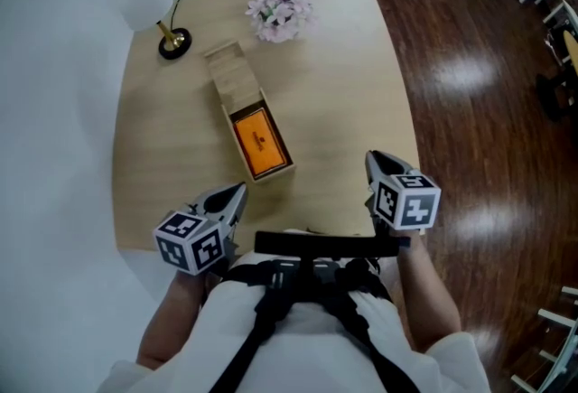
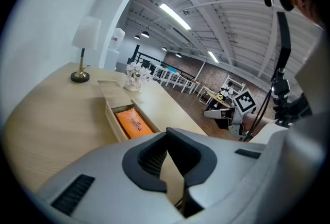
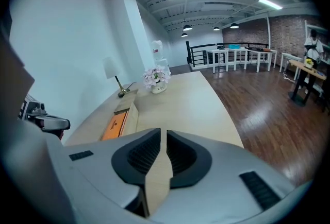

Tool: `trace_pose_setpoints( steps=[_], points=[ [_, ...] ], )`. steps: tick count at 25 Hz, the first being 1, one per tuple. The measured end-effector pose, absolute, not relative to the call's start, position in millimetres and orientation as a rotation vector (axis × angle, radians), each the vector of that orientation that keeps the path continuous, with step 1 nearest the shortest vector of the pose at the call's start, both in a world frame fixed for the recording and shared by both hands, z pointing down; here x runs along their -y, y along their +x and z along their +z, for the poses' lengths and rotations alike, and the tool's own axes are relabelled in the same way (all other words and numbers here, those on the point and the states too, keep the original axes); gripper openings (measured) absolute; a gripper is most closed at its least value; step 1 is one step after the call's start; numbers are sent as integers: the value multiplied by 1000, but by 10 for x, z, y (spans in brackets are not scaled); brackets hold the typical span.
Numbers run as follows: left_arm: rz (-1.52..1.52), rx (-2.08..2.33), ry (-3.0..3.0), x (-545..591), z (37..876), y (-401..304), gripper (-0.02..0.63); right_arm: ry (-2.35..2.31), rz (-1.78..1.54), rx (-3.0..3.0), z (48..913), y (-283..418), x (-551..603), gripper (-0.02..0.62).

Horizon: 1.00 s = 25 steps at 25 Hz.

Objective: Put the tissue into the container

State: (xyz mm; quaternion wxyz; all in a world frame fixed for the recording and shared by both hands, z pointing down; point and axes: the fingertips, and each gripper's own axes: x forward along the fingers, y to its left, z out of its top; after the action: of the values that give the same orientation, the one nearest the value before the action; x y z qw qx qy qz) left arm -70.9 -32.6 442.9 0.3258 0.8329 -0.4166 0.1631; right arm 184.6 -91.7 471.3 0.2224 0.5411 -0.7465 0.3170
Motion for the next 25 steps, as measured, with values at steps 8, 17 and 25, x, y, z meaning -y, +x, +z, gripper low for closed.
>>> trace_pose_setpoints(
  steps=[8,17,25],
  points=[
    [426,1079,2184,308,4446,-702,0,1542,912,2022,4814,1977,823,0],
    [435,1075,2201,314,4423,-670,0,1545,925,2051,4778,1975,844,0],
    [433,1078,2202,326,4433,-693,0,1548,938,2067,4770,1954,856,0]
  ],
)
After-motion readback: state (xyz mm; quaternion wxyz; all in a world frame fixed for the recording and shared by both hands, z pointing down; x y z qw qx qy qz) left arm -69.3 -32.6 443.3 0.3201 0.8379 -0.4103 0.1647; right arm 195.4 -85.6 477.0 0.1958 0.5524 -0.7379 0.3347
